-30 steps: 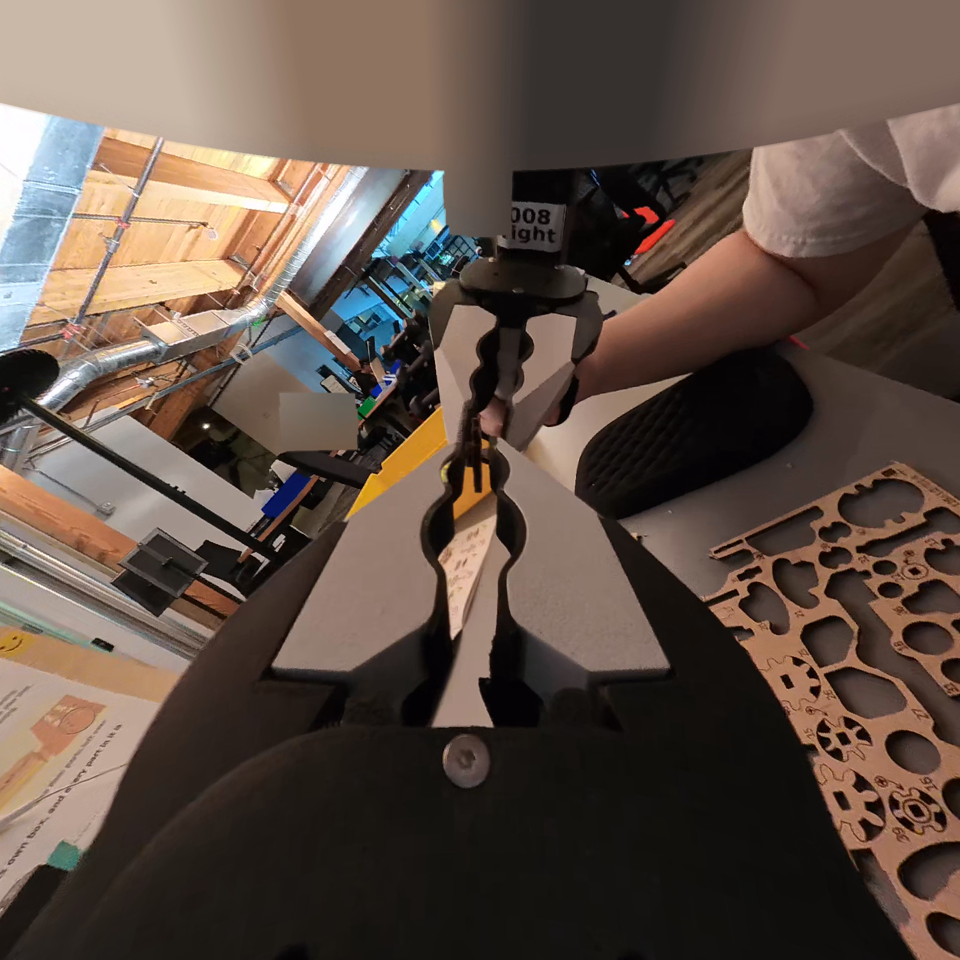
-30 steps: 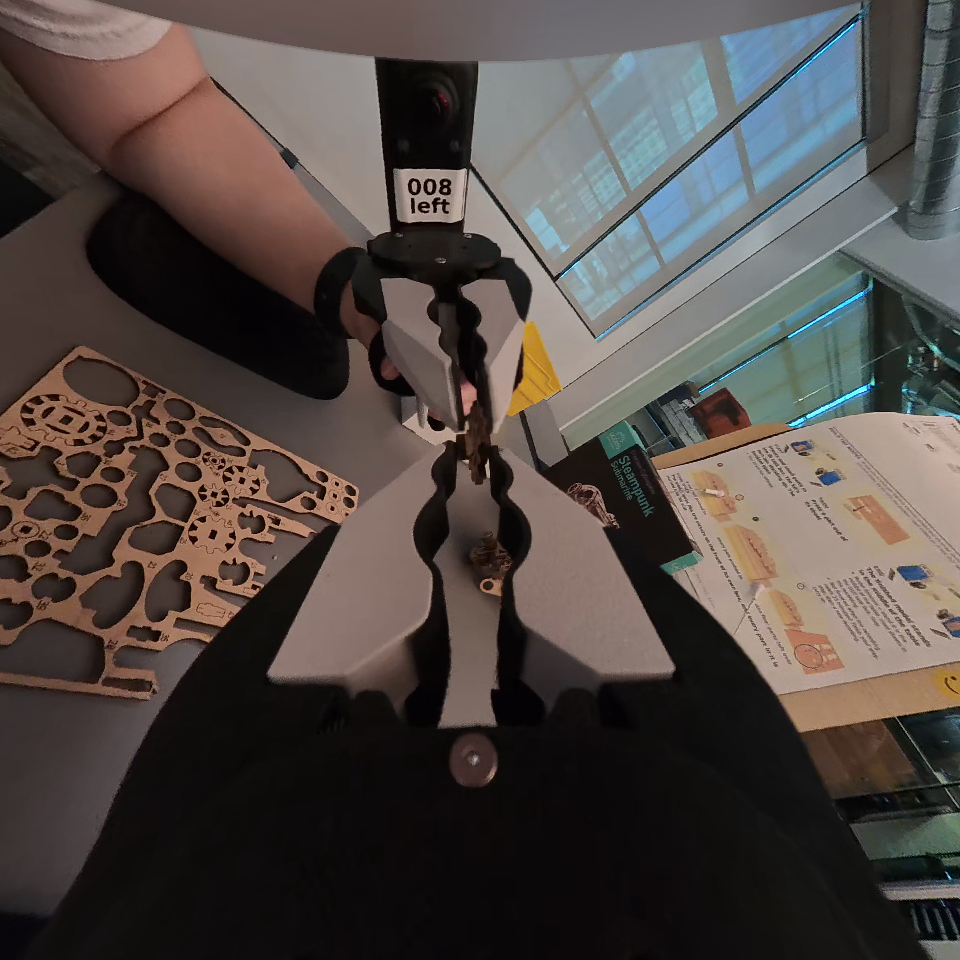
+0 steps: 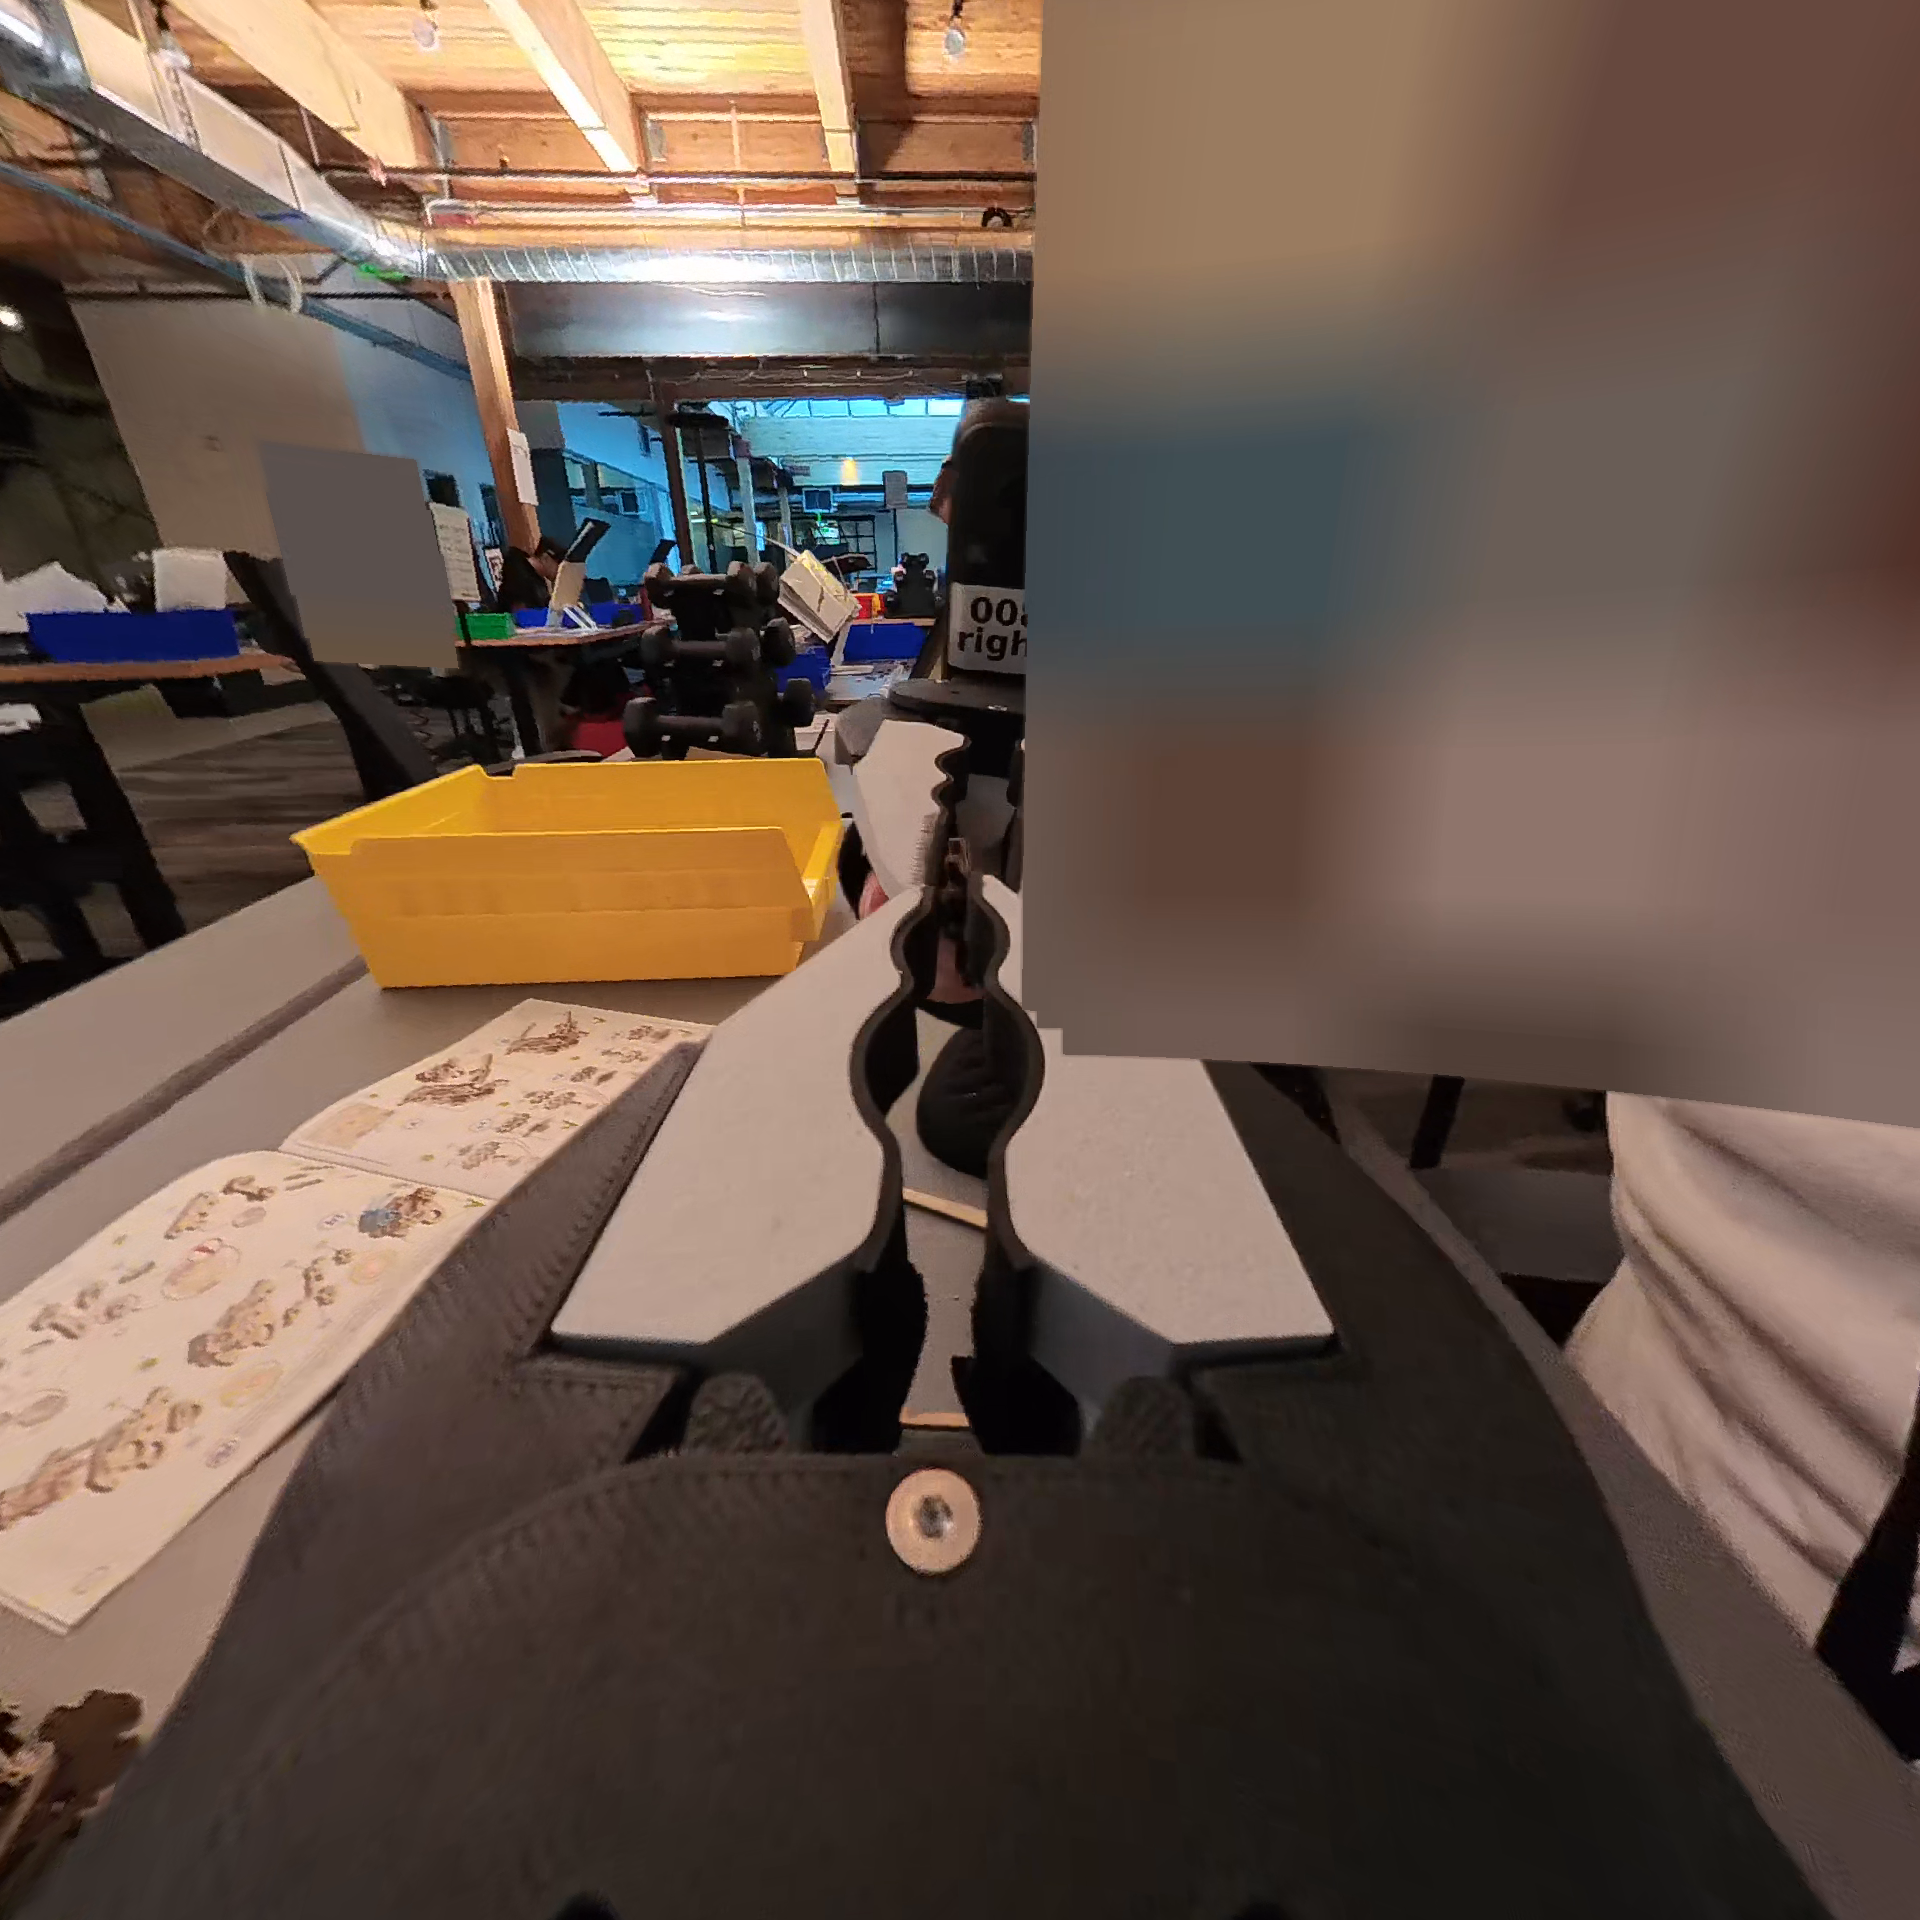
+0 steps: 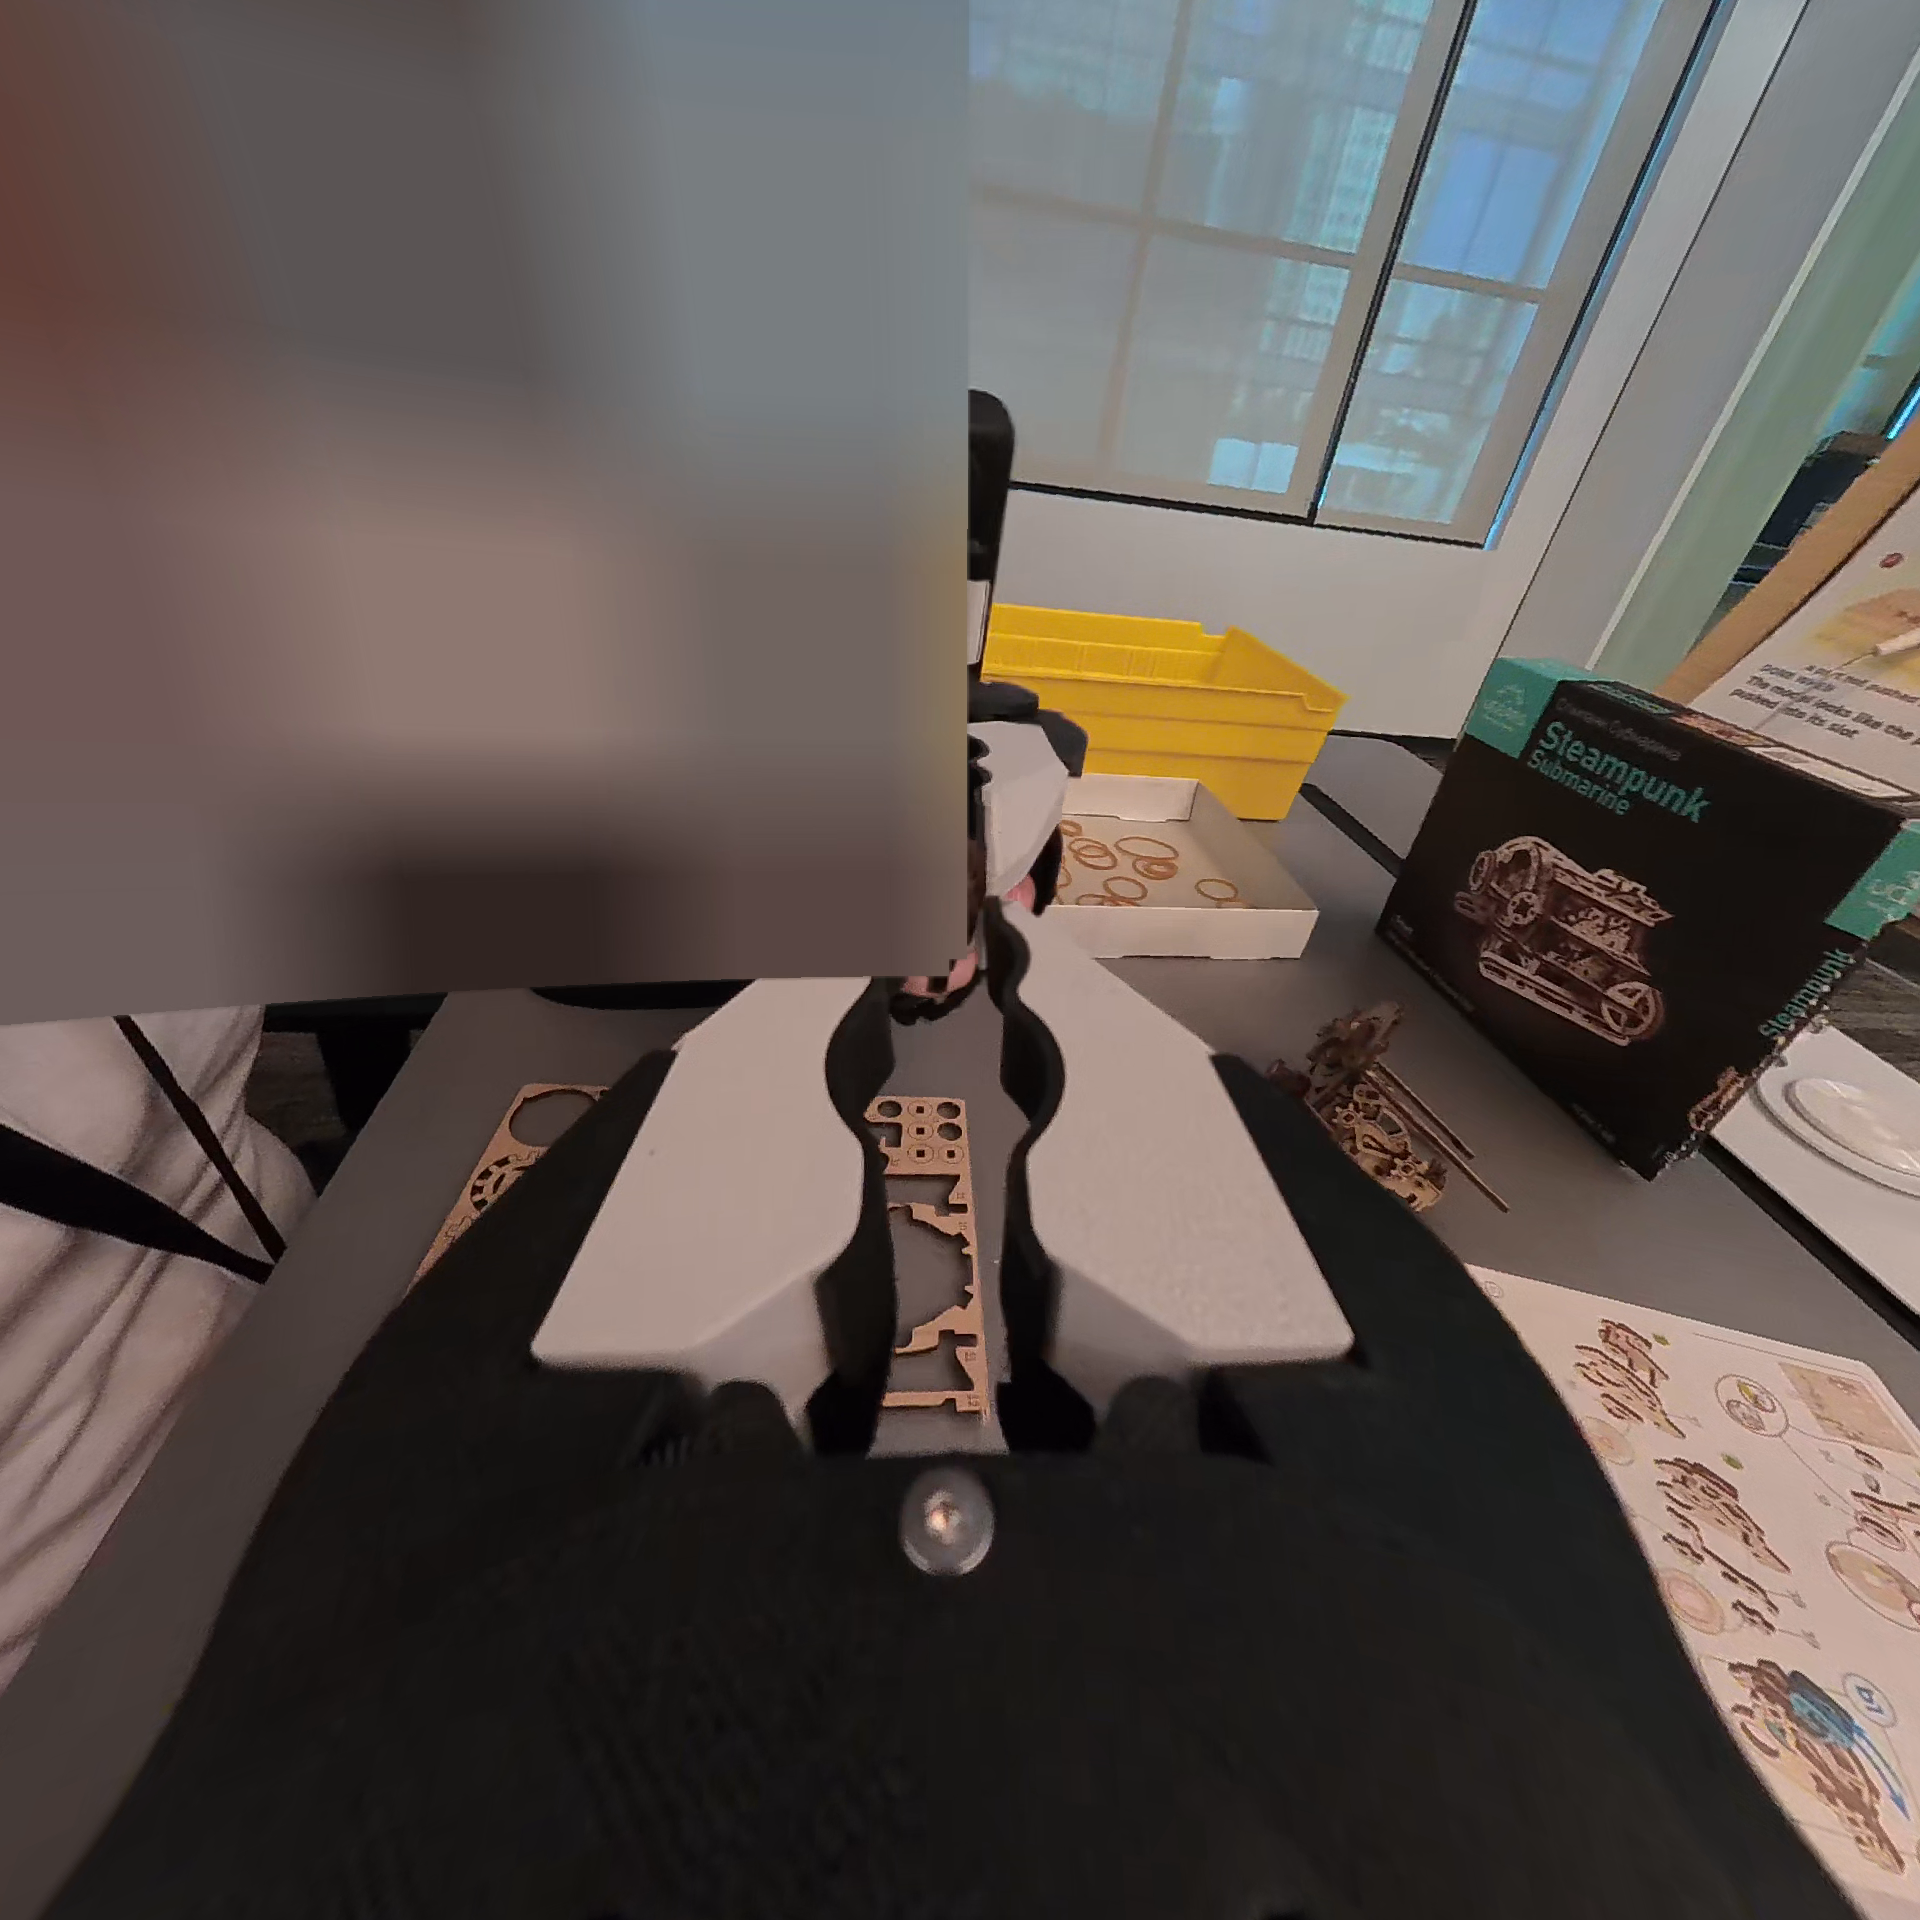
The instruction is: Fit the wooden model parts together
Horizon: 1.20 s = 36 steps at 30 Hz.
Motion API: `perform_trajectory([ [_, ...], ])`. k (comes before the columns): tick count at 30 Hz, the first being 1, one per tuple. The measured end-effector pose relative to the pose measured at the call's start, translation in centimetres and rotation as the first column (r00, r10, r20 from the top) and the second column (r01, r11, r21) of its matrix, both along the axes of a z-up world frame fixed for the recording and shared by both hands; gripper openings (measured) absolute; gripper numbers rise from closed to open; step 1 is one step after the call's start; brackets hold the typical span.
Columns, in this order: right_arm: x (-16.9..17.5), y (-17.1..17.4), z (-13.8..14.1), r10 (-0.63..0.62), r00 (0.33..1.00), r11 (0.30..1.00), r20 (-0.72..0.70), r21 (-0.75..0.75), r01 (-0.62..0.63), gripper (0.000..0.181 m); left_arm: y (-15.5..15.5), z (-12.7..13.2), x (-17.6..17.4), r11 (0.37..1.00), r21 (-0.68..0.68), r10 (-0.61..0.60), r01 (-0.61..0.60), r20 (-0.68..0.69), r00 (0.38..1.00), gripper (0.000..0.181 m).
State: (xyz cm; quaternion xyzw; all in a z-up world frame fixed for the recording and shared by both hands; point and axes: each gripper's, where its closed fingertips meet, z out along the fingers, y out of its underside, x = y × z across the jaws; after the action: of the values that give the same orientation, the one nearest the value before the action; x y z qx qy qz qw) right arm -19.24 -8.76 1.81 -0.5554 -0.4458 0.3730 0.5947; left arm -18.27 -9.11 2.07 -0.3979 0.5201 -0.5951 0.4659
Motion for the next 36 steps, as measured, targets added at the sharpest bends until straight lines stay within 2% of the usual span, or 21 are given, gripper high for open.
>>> perform_trajectory([
  [1,0.0,-0.1,-0.1,0.005,1.000,1.000,0.009,0.002,-0.005,0.010,0.0,0.0,0.0,1.000,0.025,0.009,-0.009,0.006,1.000,0.002],
  [3,-0.2,-0.3,-0.3,0.004,0.999,1.000,0.035,0.020,-0.005,0.014,-0.2,0.0,0.0,0.998,0.059,0.021,-0.022,0.012,1.000,0.002],
  [7,-0.5,-0.5,-0.5,-0.026,0.996,0.995,0.082,0.096,0.018,0.009,-0.7,0.0,-0.2,0.994,0.107,0.000,-0.003,0.025,1.000,0.003],
  [10,-0.4,-0.7,-0.5,-0.067,0.990,0.978,0.127,0.204,0.040,0.009,-0.4,-0.1,-0.7,0.973,0.227,0.031,-0.041,0.047,0.998,0.009],
  [14,-0.6,-0.9,-0.5,-0.087,0.985,0.960,0.151,0.276,0.042,0.010,-0.7,-0.4,-1.2,0.933,0.357,0.034,-0.050,0.050,0.998,0.004],
  [19,-0.6,-1.1,-0.7,-0.105,0.978,0.944,0.178,0.329,0.041,0.010,-1.1,-0.6,-1.0,0.899,0.431,0.049,-0.073,0.067,0.997,0.000],
  [27,-1.0,-1.8,-0.7,-0.112,0.971,0.930,0.210,0.367,0.027,0.010,-1.8,-0.8,-1.3,0.892,0.451,0.007,-0.035,0.064,0.998,0.001],
  [28,-1.1,-1.9,-0.8,-0.114,0.969,0.923,0.221,0.385,0.020,0.010,-1.7,-0.7,-1.3,0.895,0.444,0.010,-0.040,0.070,0.998,0.009],
  [30,-1.3,-2.1,-0.9,-0.119,0.964,0.913,0.237,0.407,0.013,0.010,-1.7,-0.2,-1.4,0.915,0.403,0.005,-0.034,0.072,0.997,0.037],
  [31,-1.4,-2.2,-0.9,-0.124,0.963,0.909,0.240,0.416,0.013,0.010,-2.0,-0.1,-1.4,0.921,0.390,-0.012,-0.010,0.054,0.998,0.042],
  [33,-1.6,-2.4,-0.9,-0.118,0.965,0.902,0.233,0.432,0.006,0.010,-2.8,-0.3,-1.3,0.906,0.424,-0.032,0.017,0.029,0.999,0.044],
  [36,-2.1,-3.0,-0.9,-0.067,0.975,0.922,0.210,0.387,-0.020,0.010,-3.6,-1.1,-0.7,0.839,0.543,0.015,-0.020,0.015,1.000,0.039],
])
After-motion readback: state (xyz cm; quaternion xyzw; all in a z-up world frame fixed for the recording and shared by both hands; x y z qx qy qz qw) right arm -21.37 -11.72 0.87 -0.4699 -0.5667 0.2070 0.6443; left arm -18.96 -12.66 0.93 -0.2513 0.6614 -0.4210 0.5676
